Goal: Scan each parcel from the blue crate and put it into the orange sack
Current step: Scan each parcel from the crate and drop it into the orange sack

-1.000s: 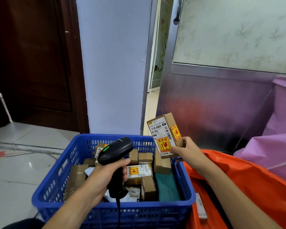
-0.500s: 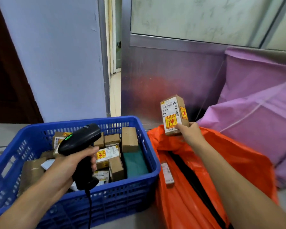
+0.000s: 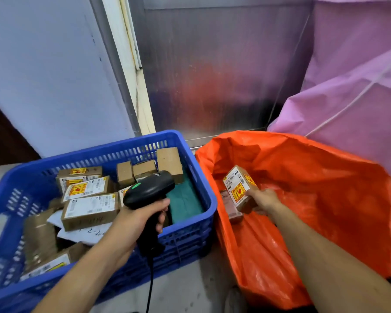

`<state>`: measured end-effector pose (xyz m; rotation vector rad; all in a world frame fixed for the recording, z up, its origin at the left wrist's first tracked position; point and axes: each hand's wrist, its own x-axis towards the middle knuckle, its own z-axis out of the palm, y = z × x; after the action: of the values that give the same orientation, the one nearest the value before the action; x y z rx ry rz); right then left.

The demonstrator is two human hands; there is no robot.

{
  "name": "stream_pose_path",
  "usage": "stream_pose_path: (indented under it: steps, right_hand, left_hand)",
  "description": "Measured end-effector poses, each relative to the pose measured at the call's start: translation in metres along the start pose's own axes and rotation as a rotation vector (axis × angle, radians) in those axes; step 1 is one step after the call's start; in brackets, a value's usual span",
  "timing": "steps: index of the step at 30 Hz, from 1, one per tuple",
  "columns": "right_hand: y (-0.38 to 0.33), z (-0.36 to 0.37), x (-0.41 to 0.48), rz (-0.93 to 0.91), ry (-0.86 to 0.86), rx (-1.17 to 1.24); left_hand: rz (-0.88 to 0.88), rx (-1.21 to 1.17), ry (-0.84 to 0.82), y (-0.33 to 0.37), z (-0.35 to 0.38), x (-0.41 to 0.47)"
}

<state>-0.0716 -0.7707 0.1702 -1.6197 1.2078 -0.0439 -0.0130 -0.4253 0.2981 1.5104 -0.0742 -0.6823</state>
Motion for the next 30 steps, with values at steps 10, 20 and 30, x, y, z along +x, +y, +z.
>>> stream_pose_path:
  steps: [10, 20, 30]
  right_hand:
    - [0.1, 0.022, 0.01, 0.318, 0.335, 0.274]
    - [0.15, 0.067, 0.07, 0.374, 0.05, 0.128]
    - [0.117, 0.083, 0.051, 0.296, 0.015, 0.218]
  left_hand:
    - [-0.095, 0.069, 0.033, -0.04, 0.003, 0.023]
    - [-0.08, 0.147, 0.002, -0.037, 0.002, 0.022]
    - [-0.096, 0.155, 0.019, -0.034, 0.001, 0.022]
